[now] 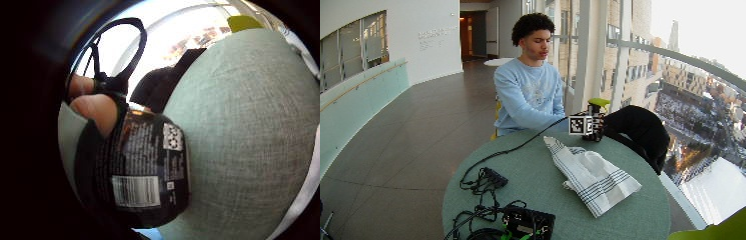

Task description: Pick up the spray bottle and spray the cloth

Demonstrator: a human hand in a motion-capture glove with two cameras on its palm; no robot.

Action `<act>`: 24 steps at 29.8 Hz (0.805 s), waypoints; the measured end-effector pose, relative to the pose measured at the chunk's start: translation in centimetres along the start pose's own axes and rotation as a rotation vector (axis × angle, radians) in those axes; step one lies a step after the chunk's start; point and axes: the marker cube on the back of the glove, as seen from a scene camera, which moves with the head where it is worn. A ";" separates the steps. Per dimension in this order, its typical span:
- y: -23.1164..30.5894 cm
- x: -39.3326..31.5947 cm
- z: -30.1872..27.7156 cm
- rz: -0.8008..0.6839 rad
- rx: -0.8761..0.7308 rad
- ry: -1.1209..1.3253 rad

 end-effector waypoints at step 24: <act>15.5 -3.8 -22.0 0.071 0.173 0.672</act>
